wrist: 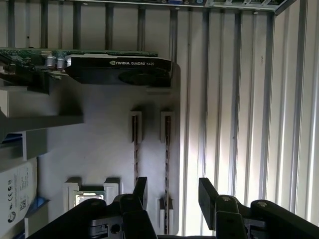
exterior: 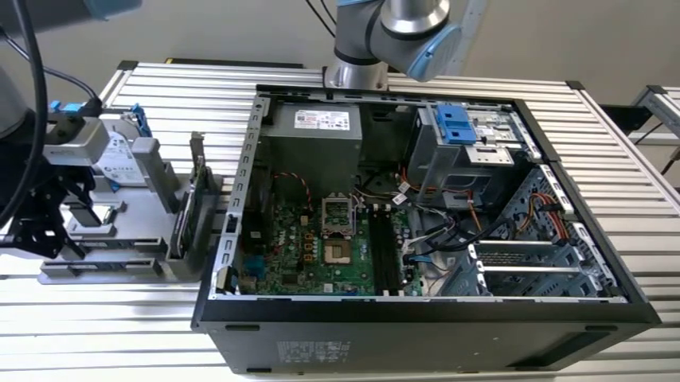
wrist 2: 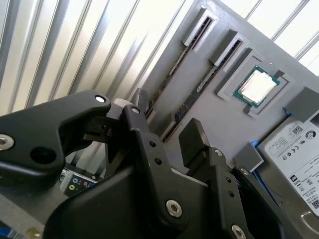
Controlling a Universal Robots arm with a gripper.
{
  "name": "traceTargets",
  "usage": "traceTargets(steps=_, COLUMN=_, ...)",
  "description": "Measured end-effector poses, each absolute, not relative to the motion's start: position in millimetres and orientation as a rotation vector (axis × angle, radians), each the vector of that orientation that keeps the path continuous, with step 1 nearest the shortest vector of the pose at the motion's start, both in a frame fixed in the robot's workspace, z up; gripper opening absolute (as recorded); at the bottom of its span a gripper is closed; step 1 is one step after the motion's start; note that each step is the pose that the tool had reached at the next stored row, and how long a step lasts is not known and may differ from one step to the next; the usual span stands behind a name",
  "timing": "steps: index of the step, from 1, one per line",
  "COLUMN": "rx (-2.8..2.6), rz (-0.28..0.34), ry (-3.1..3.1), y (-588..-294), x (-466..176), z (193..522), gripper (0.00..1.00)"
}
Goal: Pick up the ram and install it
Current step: 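Pick up the ram and move it above insertion slot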
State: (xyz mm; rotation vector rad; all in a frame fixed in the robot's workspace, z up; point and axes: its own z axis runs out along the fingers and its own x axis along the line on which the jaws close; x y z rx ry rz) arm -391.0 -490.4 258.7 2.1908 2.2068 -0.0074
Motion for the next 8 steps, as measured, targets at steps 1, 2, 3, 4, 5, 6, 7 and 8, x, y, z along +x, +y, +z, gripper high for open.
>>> traceTargets(steps=1, rx=2.191, rz=-0.008, ry=2.207, y=-490.4, x=-391.0, z=257.9, gripper=1.00)
traceTargets(steps=2, rx=2.191, rz=-0.008, ry=2.207, y=-490.4, x=-391.0, z=257.3, gripper=1.00)
traceTargets(steps=3, rx=2.191, rz=-0.008, ry=2.207, y=-490.5, x=-391.1, z=257.2, gripper=1.00)
traceTargets(steps=4, rx=2.191, rz=-0.008, ry=2.207, y=-490.5, x=-391.1, z=257.2, gripper=1.00)
traceTargets(steps=5, rx=2.191, rz=-0.008, ry=2.207, y=-490.5, x=-391.1, z=257.2, gripper=1.00)
traceTargets(steps=6, rx=2.191, rz=-0.008, ry=2.207, y=-490.5, x=-391.1, z=257.1, gripper=1.00)
traceTargets(steps=7, rx=2.191, rz=-0.008, ry=2.207, y=-490.4, x=-391.0, z=256.9, gripper=1.00)
traceTargets(steps=8, rx=2.191, rz=-0.008, ry=2.207, y=-490.5, x=-391.0, z=256.7, gripper=1.00)
